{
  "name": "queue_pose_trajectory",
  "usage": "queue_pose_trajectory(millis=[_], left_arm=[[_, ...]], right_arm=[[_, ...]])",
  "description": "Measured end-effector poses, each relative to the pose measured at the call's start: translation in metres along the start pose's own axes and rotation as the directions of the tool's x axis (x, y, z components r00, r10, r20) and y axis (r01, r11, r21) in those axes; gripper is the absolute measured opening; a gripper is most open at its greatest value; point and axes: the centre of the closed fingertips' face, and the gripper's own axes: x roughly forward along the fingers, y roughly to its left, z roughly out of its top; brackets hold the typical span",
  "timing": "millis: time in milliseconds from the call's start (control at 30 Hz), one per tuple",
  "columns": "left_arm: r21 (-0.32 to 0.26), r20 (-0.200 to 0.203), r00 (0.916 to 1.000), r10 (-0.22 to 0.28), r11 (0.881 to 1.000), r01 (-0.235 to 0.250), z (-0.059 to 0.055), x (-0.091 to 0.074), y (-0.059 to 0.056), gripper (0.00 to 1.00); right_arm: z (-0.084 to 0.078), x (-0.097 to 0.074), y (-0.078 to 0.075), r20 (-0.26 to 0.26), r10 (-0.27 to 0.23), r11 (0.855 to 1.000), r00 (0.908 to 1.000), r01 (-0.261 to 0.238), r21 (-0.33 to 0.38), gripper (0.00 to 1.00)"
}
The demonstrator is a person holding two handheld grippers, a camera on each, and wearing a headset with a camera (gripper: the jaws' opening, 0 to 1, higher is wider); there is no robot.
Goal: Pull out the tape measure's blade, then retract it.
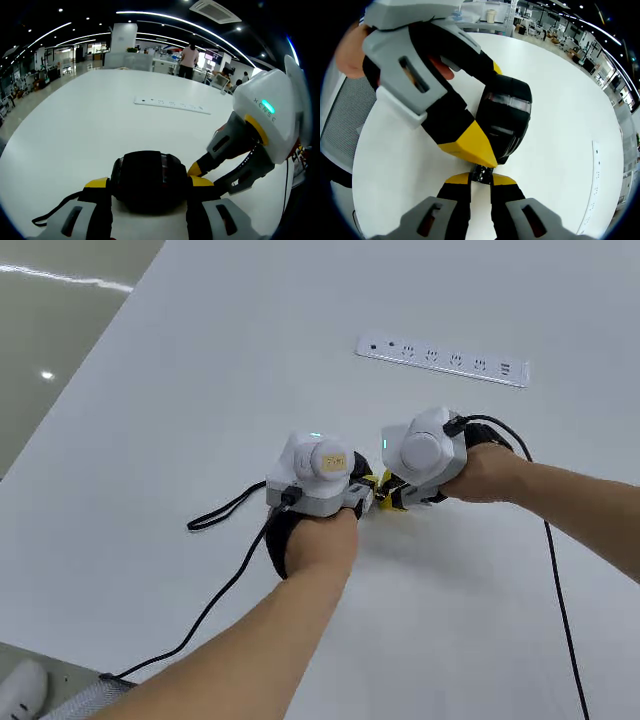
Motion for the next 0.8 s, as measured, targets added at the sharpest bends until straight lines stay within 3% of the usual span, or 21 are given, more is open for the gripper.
queue_pose_trajectory(millis=[200,333,800], left_arm=[[-0.001,-0.001,1.0,-0.003,1.0,0.003,0.0002,0.0002,0.0002,0.56],[0.003,-0.001,1.0,-0.004,1.0,0.004,0.0004,0.0002,0.0002,0.56],[0.004,0.0,1.0,-0.004,1.0,0.004,0.0005,-0.0001,0.0001,0.56]], right_arm=[[0.0003,-0.0003,-0.0001,-0.001,0.004,1.0,1.0,-0.004,-0.025,0.14],[0.0003,-0.0001,-0.002,0.008,0.014,0.999,0.9999,-0.014,0.052,0.13],[0.0022,0.0011,-0.0013,0.003,0.013,0.996,0.9999,-0.013,0.087,0.13]])
